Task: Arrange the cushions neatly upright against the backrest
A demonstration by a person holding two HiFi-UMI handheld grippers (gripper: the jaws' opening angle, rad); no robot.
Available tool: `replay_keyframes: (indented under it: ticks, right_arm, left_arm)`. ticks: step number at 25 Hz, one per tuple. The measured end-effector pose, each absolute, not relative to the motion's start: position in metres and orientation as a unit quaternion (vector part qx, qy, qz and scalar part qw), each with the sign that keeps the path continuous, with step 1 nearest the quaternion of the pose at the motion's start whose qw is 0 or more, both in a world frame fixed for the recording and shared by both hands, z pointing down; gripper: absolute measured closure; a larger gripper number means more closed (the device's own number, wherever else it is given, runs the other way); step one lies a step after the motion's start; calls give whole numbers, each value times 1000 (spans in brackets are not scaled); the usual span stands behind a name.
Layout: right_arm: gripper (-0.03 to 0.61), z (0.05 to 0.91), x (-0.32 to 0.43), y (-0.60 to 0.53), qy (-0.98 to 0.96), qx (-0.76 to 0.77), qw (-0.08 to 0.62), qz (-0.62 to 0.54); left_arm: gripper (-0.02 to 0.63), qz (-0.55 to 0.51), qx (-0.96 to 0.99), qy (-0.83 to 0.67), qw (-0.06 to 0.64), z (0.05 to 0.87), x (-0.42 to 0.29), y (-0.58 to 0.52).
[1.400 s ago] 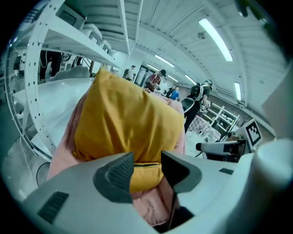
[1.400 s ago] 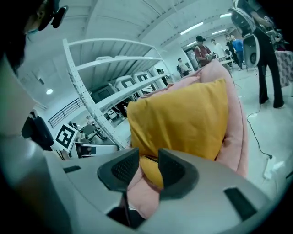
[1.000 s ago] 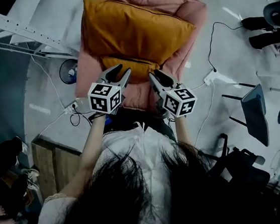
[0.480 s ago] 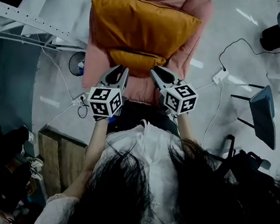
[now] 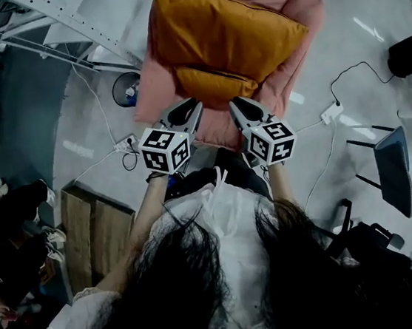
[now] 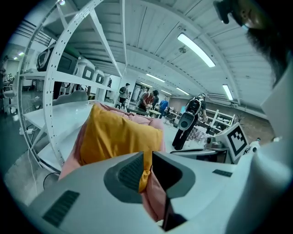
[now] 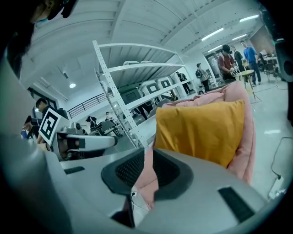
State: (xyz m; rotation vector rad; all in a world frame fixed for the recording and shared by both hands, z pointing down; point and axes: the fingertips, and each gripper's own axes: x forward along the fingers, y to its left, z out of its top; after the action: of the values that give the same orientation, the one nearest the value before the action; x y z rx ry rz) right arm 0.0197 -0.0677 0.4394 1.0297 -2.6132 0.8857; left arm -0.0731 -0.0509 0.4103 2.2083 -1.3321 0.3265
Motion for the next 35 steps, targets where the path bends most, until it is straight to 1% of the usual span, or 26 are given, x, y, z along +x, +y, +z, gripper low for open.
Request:
replay_keyframes:
  ticks: [5,11,19,24,29,35]
  right_arm:
    - [508,429,-14,-31,-887,348,101,285]
    - [508,420,-56,39,-889,350,105,277]
    - [509,417,-82,124,-881,367,108,278]
    - [509,412,-82,158,-883,366,123,266]
    - [509,404,-76,170,-886,365,130,255]
    - [509,395,-67,187,-892,356,124,250]
  left_arm:
    - [543,128,824,-490,255,409,-102,-3]
    - [544,116,833,-477,254,403,-135,66]
    - [545,126,846,-458,241,404,-159,150]
    - [543,112,849,-454,247,403,-157,178]
    - [543,97,852,-453,244,393,-149,188]
    - [545,98,851,-458,239,386,-138,202]
